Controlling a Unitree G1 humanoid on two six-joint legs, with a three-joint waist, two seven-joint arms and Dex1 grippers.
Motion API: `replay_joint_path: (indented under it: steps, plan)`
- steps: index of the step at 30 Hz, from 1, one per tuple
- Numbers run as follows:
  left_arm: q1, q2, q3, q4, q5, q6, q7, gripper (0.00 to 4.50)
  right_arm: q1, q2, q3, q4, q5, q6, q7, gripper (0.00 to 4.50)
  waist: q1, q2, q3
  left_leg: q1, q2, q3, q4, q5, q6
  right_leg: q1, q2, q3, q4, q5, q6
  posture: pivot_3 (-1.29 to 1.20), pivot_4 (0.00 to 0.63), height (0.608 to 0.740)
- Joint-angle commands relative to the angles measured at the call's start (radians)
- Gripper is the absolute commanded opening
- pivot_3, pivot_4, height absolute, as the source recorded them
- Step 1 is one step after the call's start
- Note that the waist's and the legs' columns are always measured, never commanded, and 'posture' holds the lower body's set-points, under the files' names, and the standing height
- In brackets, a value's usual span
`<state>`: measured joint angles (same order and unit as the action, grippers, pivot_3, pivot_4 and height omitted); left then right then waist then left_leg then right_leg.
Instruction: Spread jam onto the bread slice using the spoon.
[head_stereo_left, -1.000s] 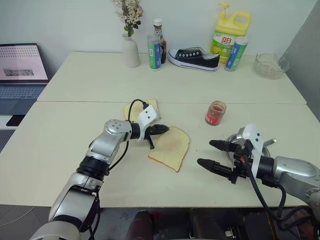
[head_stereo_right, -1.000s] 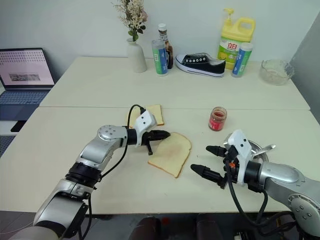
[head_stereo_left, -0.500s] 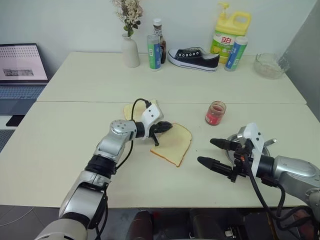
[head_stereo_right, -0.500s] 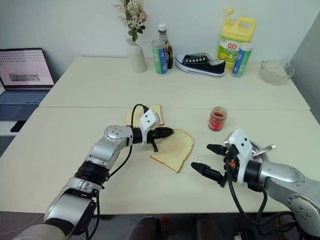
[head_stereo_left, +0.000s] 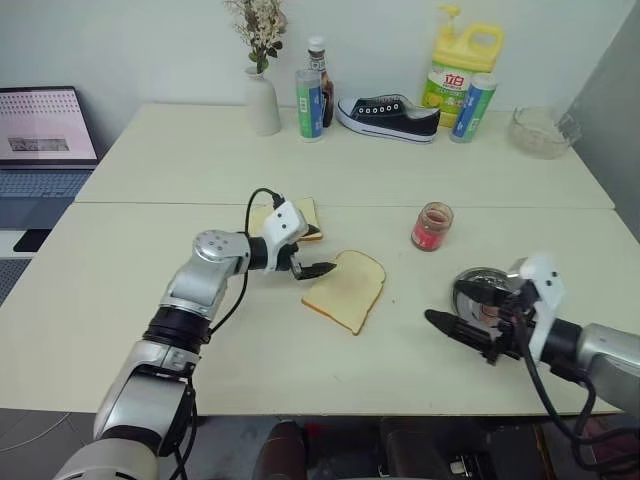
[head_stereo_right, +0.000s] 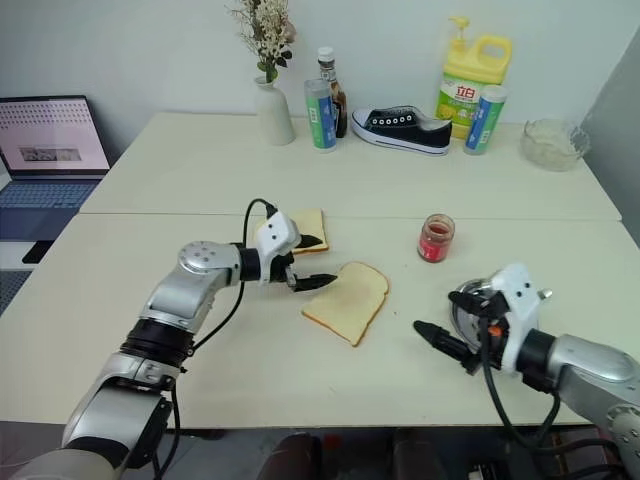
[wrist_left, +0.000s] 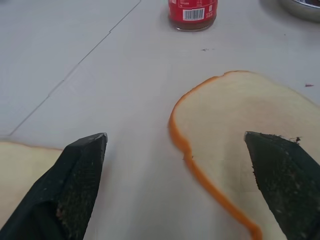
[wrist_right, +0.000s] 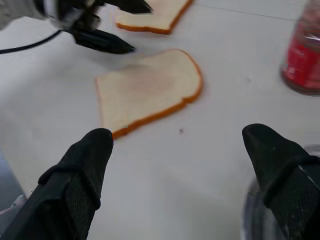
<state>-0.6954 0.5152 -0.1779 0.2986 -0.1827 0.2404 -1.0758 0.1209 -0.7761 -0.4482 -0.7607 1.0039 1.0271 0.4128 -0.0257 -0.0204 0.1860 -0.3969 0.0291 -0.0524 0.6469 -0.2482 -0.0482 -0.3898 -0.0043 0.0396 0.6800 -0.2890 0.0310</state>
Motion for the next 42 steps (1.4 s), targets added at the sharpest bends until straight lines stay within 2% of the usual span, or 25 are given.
replay_joint_path:
  steps: [1, 6, 10, 16, 22, 26, 42]
  plan:
    - [-0.009, 0.014, 0.017, -0.195, -0.119, 0.095, -0.099, 4.44, 0.057, 0.008, -0.155, 0.032, 0.021, -0.034, -0.001, 4.5, 0.001, 0.0, 0.0, 0.0, 0.0, 0.0, 0.0, 0.0, 0.0, 0.0, 0.0, 0.0, 0.0, 0.0, 0.0, 0.0, 0.15, 0.74]
    - [-0.015, 0.029, -0.04, -0.344, -0.19, 0.177, -0.223, 4.44, 0.157, 0.112, -0.342, 0.15, 0.09, -0.055, -0.05, 4.5, 0.001, 0.0, 0.0, 0.001, 0.0, 0.001, 0.0, 0.0, 0.0, 0.001, 0.0, 0.001, 0.0, 0.0, 0.0, 0.0, 0.15, 0.74]
    - [-0.035, 0.006, -0.072, -0.364, -0.199, 0.187, -0.249, 4.44, 0.173, 0.16, -0.381, 0.232, 0.129, -0.066, -0.083, 4.5, -0.006, 0.001, -0.001, 0.003, 0.0, 0.002, -0.001, 0.0, 0.0, 0.001, 0.001, 0.002, 0.001, -0.001, 0.001, 0.0, 0.15, 0.74]
    - [-0.048, -0.048, -0.108, -0.343, -0.173, 0.154, -0.252, 4.44, 0.037, 0.186, -0.365, 0.52, 0.159, -0.066, -0.111, 4.5, -0.008, 0.002, -0.001, 0.005, 0.0, 0.005, 0.0, 0.0, 0.001, 0.002, 0.001, 0.005, 0.001, -0.002, 0.003, 0.0, 0.15, 0.74]
    - [-0.017, -0.038, -0.104, -0.389, -0.182, 0.181, -0.231, 4.44, -0.109, 0.157, -0.324, 0.784, 0.146, -0.052, -0.044, 4.5, -0.008, 0.003, -0.001, 0.005, 0.001, 0.005, -0.001, 0.001, 0.001, 0.001, 0.002, 0.005, 0.001, 0.0, 0.001, 0.0, 0.15, 0.74]
    - [0.004, -0.023, -0.097, -0.423, -0.186, 0.206, -0.212, 4.44, -0.177, 0.125, -0.254, 0.923, 0.057, -0.084, 0.024, 4.5, -0.006, 0.003, -0.001, 0.004, 0.0, 0.005, -0.001, 0.001, 0.001, 0.001, 0.001, 0.005, 0.001, 0.0, 0.0, 0.0, 0.15, 0.74]
    - [0.024, 0.006, -0.089, -0.479, -0.197, 0.253, -0.173, 4.44, -0.324, 0.132, -0.175, 1.078, -0.048, -0.101, 0.153, 4.5, -0.019, 0.003, -0.001, 0.006, 0.001, 0.006, 0.0, 0.001, 0.001, 0.002, 0.002, 0.006, 0.001, 0.0, 0.001, 0.0, 0.15, 0.74]
